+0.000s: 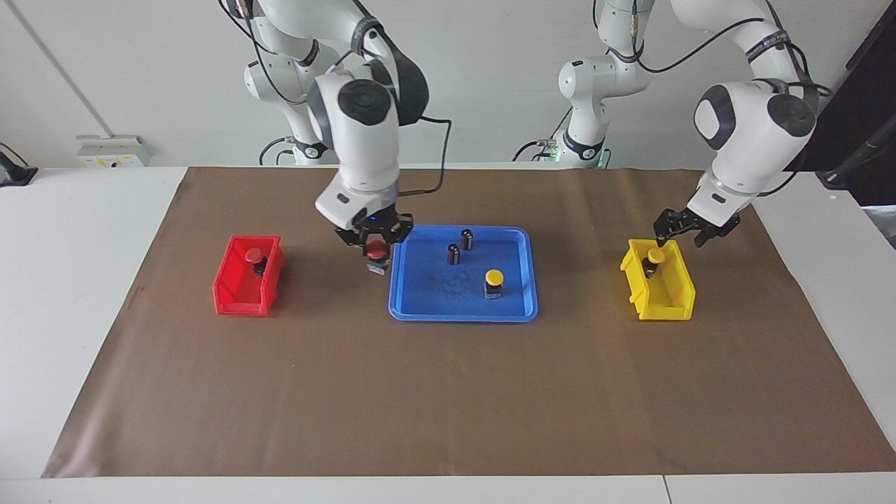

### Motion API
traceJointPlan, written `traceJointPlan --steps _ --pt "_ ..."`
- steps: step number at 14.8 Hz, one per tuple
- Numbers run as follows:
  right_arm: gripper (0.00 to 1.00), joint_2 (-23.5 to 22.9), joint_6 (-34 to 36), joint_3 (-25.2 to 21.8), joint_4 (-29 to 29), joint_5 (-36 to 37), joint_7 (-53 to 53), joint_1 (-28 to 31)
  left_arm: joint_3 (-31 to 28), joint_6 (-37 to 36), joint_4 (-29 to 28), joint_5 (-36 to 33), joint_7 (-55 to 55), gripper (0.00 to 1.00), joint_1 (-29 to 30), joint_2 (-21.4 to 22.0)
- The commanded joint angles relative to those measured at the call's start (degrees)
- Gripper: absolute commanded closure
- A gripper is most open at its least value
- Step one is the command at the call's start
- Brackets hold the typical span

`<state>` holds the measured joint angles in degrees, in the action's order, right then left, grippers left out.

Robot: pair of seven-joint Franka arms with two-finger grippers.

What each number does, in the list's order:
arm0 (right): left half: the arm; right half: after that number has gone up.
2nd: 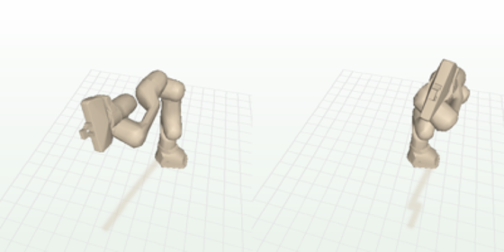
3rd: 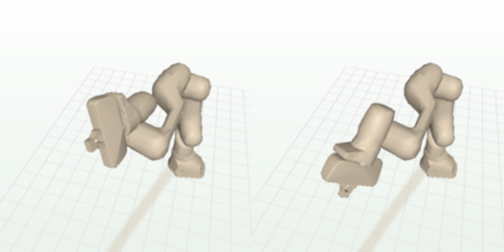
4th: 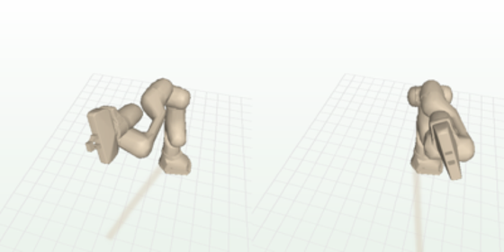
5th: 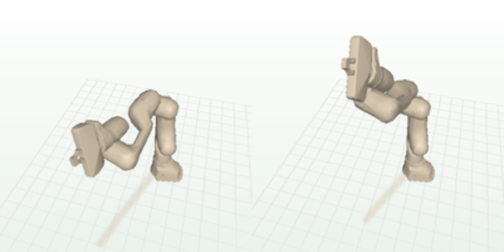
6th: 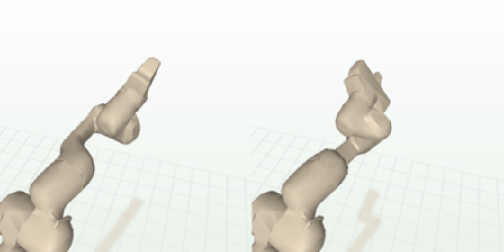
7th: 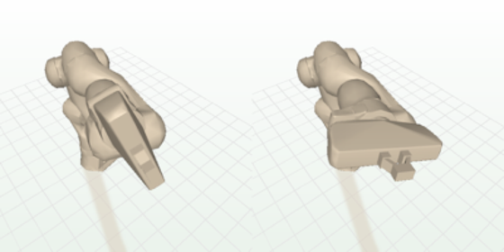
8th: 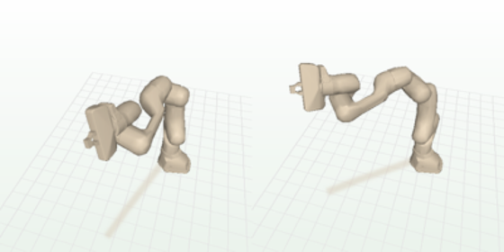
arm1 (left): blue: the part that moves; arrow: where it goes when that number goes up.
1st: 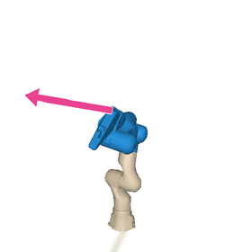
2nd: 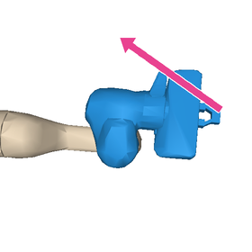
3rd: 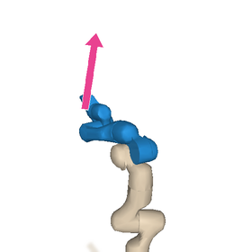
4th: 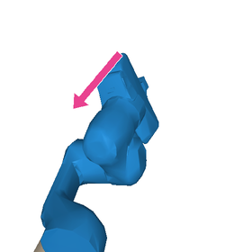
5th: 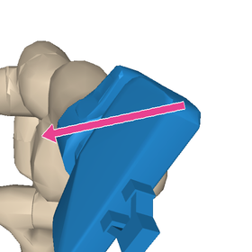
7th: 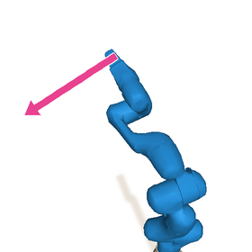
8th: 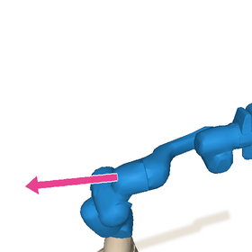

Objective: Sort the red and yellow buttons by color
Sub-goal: 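Carry the red button to the red bin and release it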

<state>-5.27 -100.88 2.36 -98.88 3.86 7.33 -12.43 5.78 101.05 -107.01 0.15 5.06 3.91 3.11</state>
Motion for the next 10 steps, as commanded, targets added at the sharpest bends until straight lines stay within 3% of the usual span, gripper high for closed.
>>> traceJointPlan --steps 1,3,6,10 --pt "0.86 6.33 -4.85 1.07 -10.71 -1.83 -14.22 10.55 0.37 -14.01 14.78 -1.38 0.12 0.0 -0.66 -1.44" --pt "0.85 7.46 -9.14 1.07 -14.3 -1.84 -21.53 16.36 0.46 -13.71 15.26 -1.21 -2.23 0.0 -3.45 -1.88" --pt "0.86 8.61 -13.45 1.07 -18.96 -1.92 -25.61 20.69 0.98 5.05 1.06 -0.68 -19.23 0.0 -10.81 1.11" --pt "0.86 8.18 -22.75 0.98 -25.02 -1.92 -26.83 21.4 0.9 16.51 0.4 -0.76 -36.93 0.0 -23.47 -8.01"
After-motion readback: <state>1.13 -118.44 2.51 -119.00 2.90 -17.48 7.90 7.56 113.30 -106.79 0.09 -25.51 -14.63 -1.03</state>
